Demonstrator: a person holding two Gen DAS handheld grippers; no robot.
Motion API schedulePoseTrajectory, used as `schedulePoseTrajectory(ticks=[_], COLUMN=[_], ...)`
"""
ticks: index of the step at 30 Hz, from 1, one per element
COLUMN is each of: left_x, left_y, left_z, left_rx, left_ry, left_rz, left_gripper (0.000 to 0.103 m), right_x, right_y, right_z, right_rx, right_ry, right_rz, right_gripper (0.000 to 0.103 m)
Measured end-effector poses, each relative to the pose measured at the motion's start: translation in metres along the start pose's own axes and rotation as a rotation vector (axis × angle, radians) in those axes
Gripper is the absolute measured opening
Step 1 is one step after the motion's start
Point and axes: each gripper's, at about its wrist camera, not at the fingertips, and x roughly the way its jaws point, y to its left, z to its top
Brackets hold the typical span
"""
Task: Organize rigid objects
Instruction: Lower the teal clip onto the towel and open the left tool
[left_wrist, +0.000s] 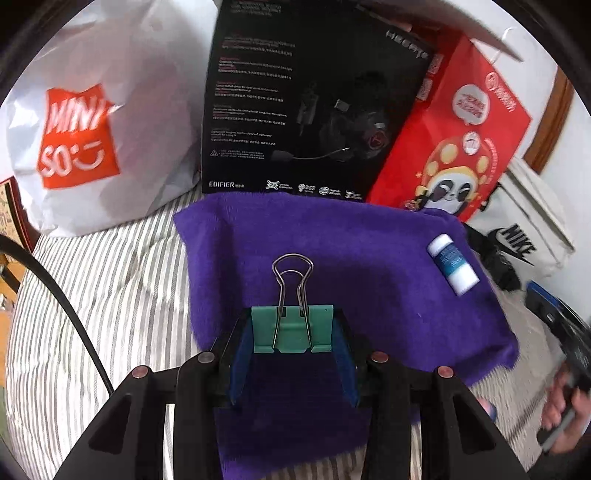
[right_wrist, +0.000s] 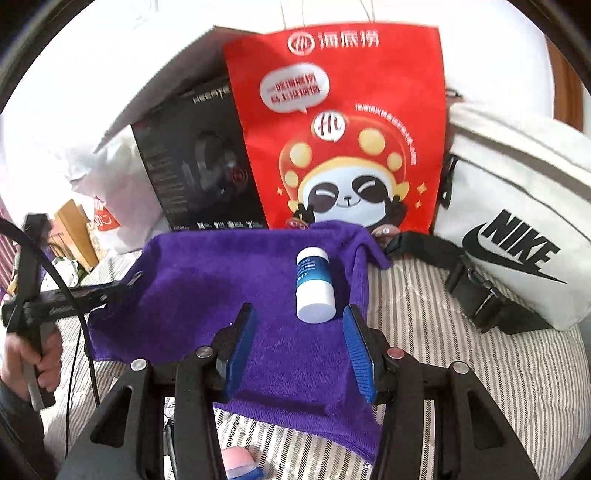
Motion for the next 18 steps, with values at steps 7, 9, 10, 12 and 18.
schedulePoseTrajectory(ticks=[7,9,10,12,18], left_x=[0.041,0.049,0.054,0.058,0.072], left_y=[-0.004,-0.006,-0.006,-0.008,-0.021], left_z=[0.025,0.029,0.031,0.033,0.036], left_rx=[-0.017,-0.014,-0.010,-0.005,0.061], left_ry=[0.034,0.052,0.063,0.073,0.122], left_rz=[0.056,0.087,0.105,0.116,0.197], left_gripper=[0.039,0.039,0.039,0.039,0.039], right_x=[-0.002,0.000,0.001,0.001,-0.001], right_y=[0.007,0.006,0.006,0.006,0.003], right_z=[-0.018,-0.021,-0.021,-0.021,-0.021], right_rx=[-0.051,-0.045,-0.043,-0.038,-0.024], right_ry=[-0.008,0.006,0.009,0.003,0.001], right_rz=[0.004,0.014,0.017,0.021,0.031], right_gripper=[0.048,0.048,0.048,0.048,0.049])
